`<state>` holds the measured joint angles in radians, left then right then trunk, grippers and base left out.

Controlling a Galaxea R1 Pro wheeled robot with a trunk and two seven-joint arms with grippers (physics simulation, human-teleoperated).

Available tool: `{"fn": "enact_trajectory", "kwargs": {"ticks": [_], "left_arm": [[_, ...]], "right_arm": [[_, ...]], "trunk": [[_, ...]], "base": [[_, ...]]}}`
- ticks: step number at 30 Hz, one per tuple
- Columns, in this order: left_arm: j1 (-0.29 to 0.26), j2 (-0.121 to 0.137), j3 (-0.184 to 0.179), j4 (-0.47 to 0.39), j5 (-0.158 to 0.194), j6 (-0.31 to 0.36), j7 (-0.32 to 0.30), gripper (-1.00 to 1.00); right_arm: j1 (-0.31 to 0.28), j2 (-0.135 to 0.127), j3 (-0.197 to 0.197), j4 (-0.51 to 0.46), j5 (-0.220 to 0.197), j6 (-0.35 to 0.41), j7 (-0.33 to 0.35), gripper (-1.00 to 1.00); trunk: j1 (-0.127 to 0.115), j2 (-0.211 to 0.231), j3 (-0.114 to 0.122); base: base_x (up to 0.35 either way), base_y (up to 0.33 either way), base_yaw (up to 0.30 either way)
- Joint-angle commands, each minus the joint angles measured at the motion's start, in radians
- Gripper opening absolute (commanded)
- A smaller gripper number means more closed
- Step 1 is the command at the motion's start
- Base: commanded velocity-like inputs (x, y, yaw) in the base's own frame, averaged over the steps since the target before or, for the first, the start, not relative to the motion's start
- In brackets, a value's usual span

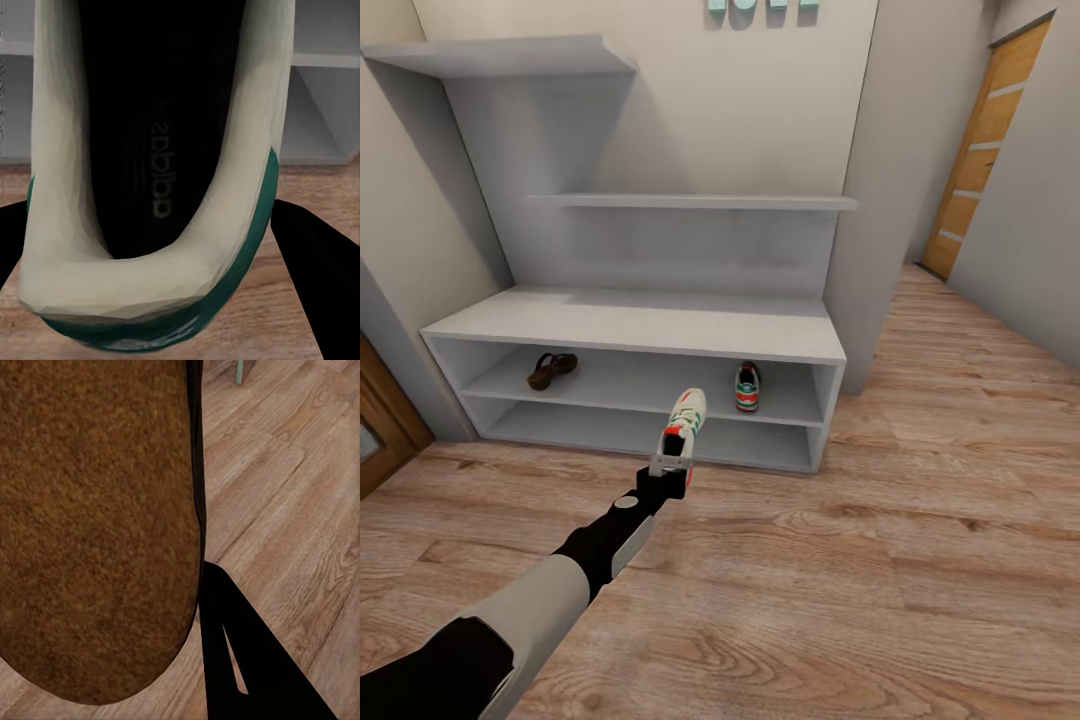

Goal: Pick up the two gym shoes and the two sandals from the corridor floor and place them onto the hallstand (shoe rack) in the corridor, making sure they are on the rack and not on the floor. Arrange them so the two gym shoes are next to each other and the two sandals are next to each other.

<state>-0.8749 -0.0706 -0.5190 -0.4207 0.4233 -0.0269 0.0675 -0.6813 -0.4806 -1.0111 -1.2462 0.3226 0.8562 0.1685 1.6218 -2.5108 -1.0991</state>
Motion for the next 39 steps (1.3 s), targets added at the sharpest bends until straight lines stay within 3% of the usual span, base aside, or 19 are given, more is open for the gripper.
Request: {"fn": "enact_trajectory", "kwargs": {"ticks": [1,17,26,39], "left_arm": [[-0.001,0.002,-0.009,0.0,0.007,-0.004,0.007,-1.0],[-0.001,0.003,-0.013,0.002,0.003,-0.006,0.008,-1.0],[-0.001,0.003,-0.012,0.002,0.003,-0.005,0.008,-1.0],[-0.001,0.004,-0.013,0.002,0.003,-0.006,0.008,-1.0]], "right_arm": [[-0.001,0.0,-0.001,-0.001,0.007,0.004,0.006,-1.0],[-0.001,-0.001,-0.001,-0.001,0.009,0.004,0.005,-1.0],[-0.001,0.0,-0.001,0.0,0.009,0.004,0.005,-1.0],[-0.001,0.0,-0.001,-0.001,0.009,0.004,0.005,-1.0]], "trunk": [[0.0,0.0,-0.001],[0.0,0.0,-0.001],[0.004,-0.002,-0.04],[0.004,-0.002,-0.048]], "base": [[0.0,0.0,0.0],[0.0,0.0,0.0],[0.0,0.0,0.0],[0.071,0.0,0.0]]}}
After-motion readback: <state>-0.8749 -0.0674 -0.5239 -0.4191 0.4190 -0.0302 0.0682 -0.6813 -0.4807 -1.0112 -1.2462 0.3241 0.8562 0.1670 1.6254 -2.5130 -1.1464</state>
